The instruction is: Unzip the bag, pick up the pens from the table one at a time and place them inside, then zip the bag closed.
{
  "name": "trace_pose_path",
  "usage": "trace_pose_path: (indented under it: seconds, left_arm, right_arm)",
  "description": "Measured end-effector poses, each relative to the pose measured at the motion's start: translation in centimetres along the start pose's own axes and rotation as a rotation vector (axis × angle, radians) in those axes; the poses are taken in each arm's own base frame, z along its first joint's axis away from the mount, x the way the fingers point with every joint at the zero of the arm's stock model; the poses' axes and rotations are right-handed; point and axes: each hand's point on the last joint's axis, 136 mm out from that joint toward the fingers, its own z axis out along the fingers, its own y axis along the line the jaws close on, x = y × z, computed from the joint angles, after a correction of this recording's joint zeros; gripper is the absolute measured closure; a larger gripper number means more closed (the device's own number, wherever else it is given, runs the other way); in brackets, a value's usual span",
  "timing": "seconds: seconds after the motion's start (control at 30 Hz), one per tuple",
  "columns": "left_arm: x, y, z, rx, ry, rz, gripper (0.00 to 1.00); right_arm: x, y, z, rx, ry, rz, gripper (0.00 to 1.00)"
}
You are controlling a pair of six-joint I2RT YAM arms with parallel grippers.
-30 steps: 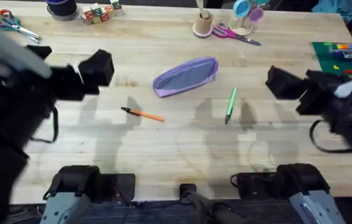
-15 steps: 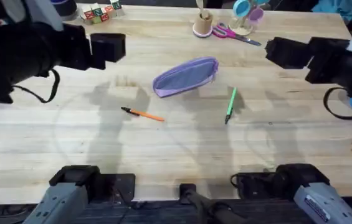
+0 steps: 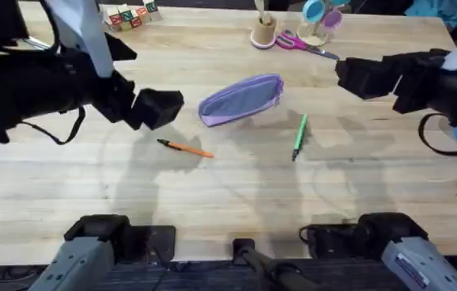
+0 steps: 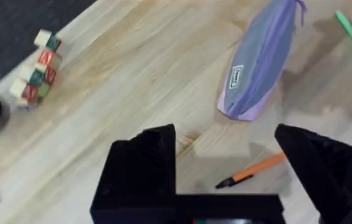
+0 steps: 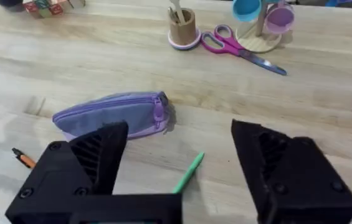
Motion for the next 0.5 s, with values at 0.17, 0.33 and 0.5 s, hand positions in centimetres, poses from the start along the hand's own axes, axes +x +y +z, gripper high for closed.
trace_pose_path:
  seconds: [0.17, 0.33, 0.5]
  left_arm:
    - [-0.12, -0.40, 0.00, 0.022, -0.010, 0.129, 0.008]
    - [-0.13, -0.58, 0.36, 0.044, -0.014, 0.175, 0.008]
    - [-0.21, -0.77, 0.44, 0.057, -0.020, 0.191, 0.008]
  right_arm:
    - [0.00, 0.11, -0.01, -0.006, 0.000, -0.009, 0.006]
    - [0.00, 0.12, 0.00, -0.007, 0.000, -0.016, 0.006]
    - [0.00, 0.12, 0.00, -0.007, 0.000, -0.016, 0.006]
